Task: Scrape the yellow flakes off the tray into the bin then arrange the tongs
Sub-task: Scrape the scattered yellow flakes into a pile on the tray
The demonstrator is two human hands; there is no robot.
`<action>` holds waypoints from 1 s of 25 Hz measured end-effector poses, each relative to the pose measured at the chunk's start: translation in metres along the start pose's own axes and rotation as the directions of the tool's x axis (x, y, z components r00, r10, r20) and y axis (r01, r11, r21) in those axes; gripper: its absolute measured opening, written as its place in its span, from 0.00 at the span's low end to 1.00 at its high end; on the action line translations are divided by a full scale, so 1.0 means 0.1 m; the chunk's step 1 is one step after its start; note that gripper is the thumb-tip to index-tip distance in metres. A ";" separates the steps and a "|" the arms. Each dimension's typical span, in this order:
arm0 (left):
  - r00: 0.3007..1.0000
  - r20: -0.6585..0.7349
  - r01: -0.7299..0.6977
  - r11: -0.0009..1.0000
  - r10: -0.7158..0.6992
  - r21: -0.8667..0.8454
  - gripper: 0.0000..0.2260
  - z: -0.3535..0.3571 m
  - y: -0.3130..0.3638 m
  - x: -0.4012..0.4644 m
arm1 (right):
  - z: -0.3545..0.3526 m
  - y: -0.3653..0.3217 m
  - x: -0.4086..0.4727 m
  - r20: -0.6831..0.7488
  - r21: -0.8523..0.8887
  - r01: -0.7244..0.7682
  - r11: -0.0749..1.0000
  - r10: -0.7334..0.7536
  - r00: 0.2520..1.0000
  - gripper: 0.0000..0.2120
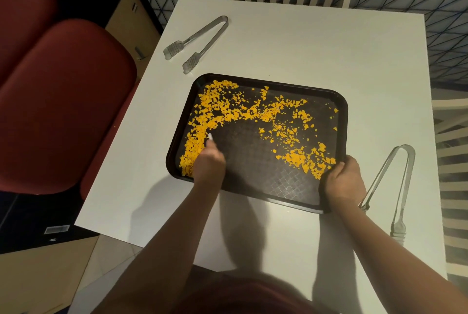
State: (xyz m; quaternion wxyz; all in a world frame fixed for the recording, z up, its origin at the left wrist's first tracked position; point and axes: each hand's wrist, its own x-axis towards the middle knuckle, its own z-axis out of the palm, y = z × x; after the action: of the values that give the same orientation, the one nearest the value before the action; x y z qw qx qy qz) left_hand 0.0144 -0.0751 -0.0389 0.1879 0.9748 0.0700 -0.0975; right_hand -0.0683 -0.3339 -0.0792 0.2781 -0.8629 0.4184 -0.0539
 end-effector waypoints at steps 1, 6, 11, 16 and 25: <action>0.999 0.020 -0.029 1.000 0.029 0.004 0.12 0.01 0.15 0.07 | 0.00 0.00 0.01 0.002 -0.001 0.000 1.000 0.000 1.000 0.15; 0.974 0.068 -0.218 0.976 0.215 0.027 0.10 0.13 0.86 0.53 | 0.01 0.01 0.02 -0.002 -0.008 0.009 1.000 -0.009 1.000 0.15; 0.989 0.108 -0.111 0.989 0.101 0.093 0.17 0.16 0.83 0.75 | 0.02 0.02 0.03 -0.008 -0.018 0.019 1.000 -0.020 1.000 0.15; 0.998 0.018 0.058 0.998 -0.059 0.015 0.14 0.12 0.38 0.54 | 0.00 0.01 0.01 -0.006 -0.038 0.010 0.999 -0.010 1.000 0.15; 0.989 -0.089 -0.113 0.990 0.120 0.083 0.14 -0.24 0.04 0.46 | -0.01 -0.01 0.01 -0.001 -0.033 0.016 0.999 -0.016 1.000 0.15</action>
State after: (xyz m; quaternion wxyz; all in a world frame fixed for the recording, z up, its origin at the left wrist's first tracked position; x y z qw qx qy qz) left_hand 0.0635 -0.0652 -0.0258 0.1516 0.9874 0.0179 -0.0429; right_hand -0.0674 -0.3348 -0.0780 0.2633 -0.8708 0.4123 -0.0497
